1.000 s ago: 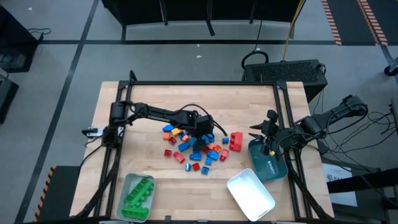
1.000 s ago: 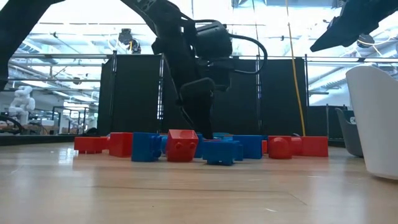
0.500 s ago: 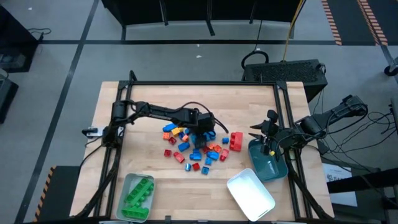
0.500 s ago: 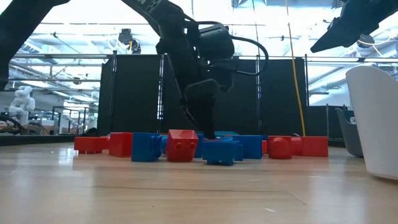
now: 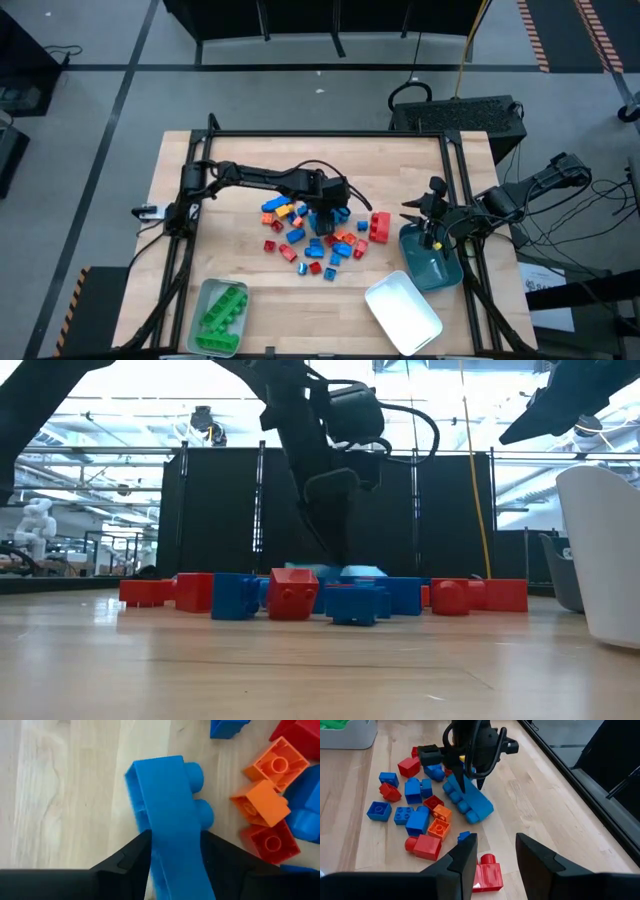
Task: Sort blocks by size
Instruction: Put the rectangular blue game piece into the gray bin
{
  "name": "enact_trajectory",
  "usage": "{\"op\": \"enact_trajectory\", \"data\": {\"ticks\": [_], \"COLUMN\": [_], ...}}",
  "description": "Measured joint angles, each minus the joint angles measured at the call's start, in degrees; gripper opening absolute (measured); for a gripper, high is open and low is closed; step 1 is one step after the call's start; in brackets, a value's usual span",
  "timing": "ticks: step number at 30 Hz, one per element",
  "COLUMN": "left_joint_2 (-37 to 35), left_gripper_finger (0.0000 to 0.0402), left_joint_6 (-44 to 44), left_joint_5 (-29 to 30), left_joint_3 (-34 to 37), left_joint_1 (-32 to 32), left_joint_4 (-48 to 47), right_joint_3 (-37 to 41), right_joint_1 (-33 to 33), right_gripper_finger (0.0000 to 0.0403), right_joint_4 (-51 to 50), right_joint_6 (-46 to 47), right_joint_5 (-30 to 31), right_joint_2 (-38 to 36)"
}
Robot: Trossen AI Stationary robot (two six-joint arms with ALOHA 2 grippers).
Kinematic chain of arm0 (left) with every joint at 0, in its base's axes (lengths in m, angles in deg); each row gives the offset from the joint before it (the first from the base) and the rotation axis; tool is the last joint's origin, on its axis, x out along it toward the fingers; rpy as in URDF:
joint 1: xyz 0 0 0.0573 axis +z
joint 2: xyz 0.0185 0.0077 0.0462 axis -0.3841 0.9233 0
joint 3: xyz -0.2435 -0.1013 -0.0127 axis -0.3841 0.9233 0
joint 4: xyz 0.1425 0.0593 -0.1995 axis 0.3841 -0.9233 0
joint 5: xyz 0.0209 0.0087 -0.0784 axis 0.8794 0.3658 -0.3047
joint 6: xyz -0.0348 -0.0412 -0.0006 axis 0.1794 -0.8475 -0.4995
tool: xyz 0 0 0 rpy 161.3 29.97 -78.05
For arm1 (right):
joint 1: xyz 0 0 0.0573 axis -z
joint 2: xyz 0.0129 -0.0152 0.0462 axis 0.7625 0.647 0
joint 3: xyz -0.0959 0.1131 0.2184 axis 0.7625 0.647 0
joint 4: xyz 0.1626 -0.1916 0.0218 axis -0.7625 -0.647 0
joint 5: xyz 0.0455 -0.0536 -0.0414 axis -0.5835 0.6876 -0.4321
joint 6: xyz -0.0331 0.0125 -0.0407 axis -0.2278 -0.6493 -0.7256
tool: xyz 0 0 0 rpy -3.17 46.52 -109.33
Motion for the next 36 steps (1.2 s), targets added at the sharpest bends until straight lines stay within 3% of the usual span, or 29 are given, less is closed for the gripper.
{"op": "enact_trajectory", "data": {"ticks": [10,15,21,26,36], "left_joint_2": [-0.02,-0.02,-0.08,-0.15,-0.22], "left_gripper_finger": [0.0111,0.0107,0.0109,0.0143,0.0263], "left_joint_6": [1.44,1.26,9.72,10.67,8.9], "left_joint_5": [0.22,-1.66,-2.72,-2.67,-2.36], "left_joint_3": [-1.57,-1.57,-1.57,-2.56,-2.57], "left_joint_1": [-0.03,-0.41,-2.87,-3.8,-3.91], "left_joint_4": [-2.02,-3.91,-10.1,-11.7,-11.65], "right_joint_3": [0.01,0.0,0.01,-0.01,0.0], "right_joint_1": [0.01,0.0,0.01,0.01,-0.01], "right_gripper_finger": [0.0119,0.0119,0.0119,0.0119,0.0119], "right_joint_4": [-0.05,-0.03,-0.03,-0.03,-0.05], "right_joint_6": [1.51,1.52,1.51,1.51,1.29], "right_joint_5": [-0.02,0.0,0.24,0.31,0.17], "right_joint_2": [0.0,0.0,0.0,0.0,0.0]}}
